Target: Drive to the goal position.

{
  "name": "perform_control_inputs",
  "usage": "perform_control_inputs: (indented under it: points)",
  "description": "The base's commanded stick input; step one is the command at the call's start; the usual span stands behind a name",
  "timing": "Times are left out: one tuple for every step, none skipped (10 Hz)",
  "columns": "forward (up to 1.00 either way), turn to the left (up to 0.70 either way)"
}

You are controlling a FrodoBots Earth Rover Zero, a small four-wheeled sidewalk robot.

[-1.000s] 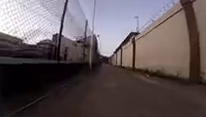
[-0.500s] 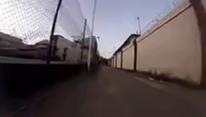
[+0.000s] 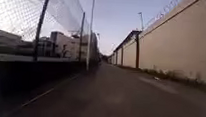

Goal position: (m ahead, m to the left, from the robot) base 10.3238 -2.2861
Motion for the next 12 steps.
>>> perform_control_inputs:
  points:
    - [1.0,-0.27]
    - [1.0,-0.33]
    - [1.0,-0.23]
    - [1.0,-0.03]
    - [1.0,0.0]
    - [1.0,0.0]
    - [1.0,0.0]
    - [1.0,0.0]
    - [1.0,0.0]
    - [1.0,0.0]
    - [1.0,0.0]
    - [1.0,0.0]
